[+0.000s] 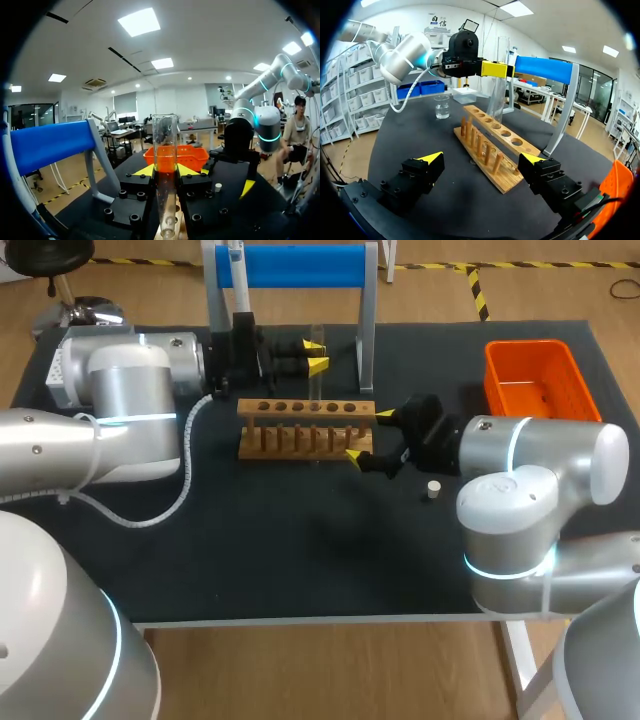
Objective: Invert the test tube, pick up the pipette, mount the tip to pipette, aspirate from beaker and dispense into the tube, eject the tip, return the pipette, and cap with the stopper.
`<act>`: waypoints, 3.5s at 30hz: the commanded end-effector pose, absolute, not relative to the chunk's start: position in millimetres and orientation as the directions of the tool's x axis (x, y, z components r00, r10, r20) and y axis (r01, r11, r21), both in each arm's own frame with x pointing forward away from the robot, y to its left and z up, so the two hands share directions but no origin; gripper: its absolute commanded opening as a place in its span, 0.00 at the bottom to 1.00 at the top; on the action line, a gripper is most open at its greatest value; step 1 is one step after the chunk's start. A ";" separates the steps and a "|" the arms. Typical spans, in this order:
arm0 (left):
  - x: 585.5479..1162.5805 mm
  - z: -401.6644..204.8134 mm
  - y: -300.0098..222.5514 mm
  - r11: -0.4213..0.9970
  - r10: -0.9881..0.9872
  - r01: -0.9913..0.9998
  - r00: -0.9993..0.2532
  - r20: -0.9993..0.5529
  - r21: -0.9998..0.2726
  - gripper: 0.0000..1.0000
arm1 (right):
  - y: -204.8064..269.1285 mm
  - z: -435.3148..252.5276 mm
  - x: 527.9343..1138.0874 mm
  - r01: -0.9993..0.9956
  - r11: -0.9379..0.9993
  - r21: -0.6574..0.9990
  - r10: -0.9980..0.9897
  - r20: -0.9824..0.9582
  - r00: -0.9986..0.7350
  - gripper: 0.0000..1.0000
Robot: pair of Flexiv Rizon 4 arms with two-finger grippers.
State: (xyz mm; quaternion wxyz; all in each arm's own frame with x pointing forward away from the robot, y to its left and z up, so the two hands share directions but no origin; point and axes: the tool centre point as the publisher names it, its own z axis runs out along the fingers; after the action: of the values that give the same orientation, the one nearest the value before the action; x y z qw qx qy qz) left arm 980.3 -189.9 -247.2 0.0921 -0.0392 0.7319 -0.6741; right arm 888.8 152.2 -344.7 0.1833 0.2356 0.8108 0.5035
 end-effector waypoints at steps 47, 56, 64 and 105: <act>986.4 -273.8 -189.9 0.056 -0.199 0.016 -0.980 -0.027 -0.998 0.00 | 151.1 -344.2 888.4 0.198 0.383 0.902 0.565 -0.058 -0.823 1.00; 987.7 -279.3 -191.2 0.054 -0.199 0.009 -0.980 -0.020 -0.998 0.00 | 151.1 -344.2 888.4 0.198 0.383 0.902 0.565 -0.058 -0.823 1.00; 988.8 -284.1 -190.1 0.060 -0.198 -0.003 -0.980 -0.009 -0.998 0.00 | 151.1 -344.2 888.4 0.198 0.383 0.902 0.565 -0.058 -0.823 1.00; 989.1 -300.8 -187.9 0.087 -0.205 -0.035 -0.979 0.017 -0.996 1.00 | 151.1 -344.2 888.4 0.198 0.383 0.902 0.565 -0.058 -0.823 1.00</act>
State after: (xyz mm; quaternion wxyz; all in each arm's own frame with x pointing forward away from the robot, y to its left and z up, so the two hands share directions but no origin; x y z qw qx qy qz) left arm 988.1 -187.3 -301.2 0.0658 -0.0821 0.7315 -0.6736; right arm 888.8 152.2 -344.7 0.1833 0.2356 0.8108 0.5035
